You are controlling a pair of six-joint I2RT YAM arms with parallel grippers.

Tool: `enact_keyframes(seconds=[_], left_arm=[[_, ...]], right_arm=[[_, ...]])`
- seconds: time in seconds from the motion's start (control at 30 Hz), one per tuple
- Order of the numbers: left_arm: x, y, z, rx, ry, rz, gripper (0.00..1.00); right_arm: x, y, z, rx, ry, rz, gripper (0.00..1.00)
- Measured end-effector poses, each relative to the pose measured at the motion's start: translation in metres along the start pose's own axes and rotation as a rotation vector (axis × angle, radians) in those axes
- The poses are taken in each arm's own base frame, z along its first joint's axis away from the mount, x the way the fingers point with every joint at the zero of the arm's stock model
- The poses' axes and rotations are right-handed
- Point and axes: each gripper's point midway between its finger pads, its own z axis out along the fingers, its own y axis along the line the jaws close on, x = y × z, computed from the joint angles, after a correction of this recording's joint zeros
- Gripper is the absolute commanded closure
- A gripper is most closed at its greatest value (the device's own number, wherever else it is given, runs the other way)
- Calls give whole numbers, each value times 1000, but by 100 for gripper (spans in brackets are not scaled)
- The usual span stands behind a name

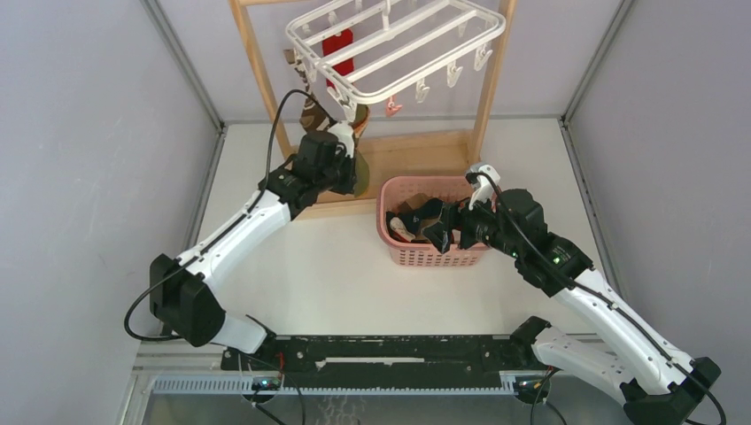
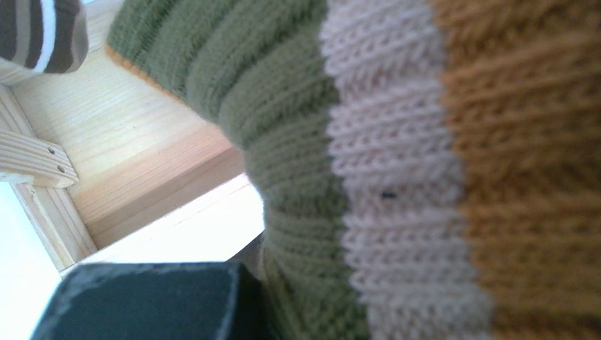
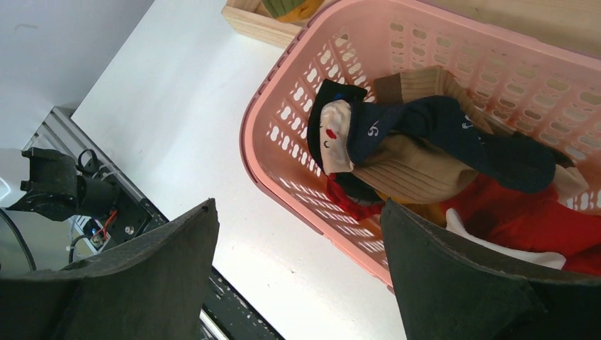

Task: Remove the socks clipped to the hanger
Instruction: Remove the sock from the hanger.

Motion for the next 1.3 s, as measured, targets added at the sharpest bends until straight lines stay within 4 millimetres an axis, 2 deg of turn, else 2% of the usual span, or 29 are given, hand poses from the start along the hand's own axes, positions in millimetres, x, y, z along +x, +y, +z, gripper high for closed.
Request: enact_keyframes(seconds=[0.33, 0.7, 1.17, 1.3], left_arm=[[12, -8, -9, 4, 16, 20, 99], [7, -19, -29, 16, -18, 28, 98], [14, -37, -37, 46, 7, 41, 98], [3, -50, -44, 72, -14, 48, 98]], right_arm=[[0, 0, 0, -1, 0, 2, 10], [-1, 2, 0, -7, -5, 9, 13], [0, 2, 1, -8, -7, 18, 16], [0, 3, 0, -9, -11, 19, 17]])
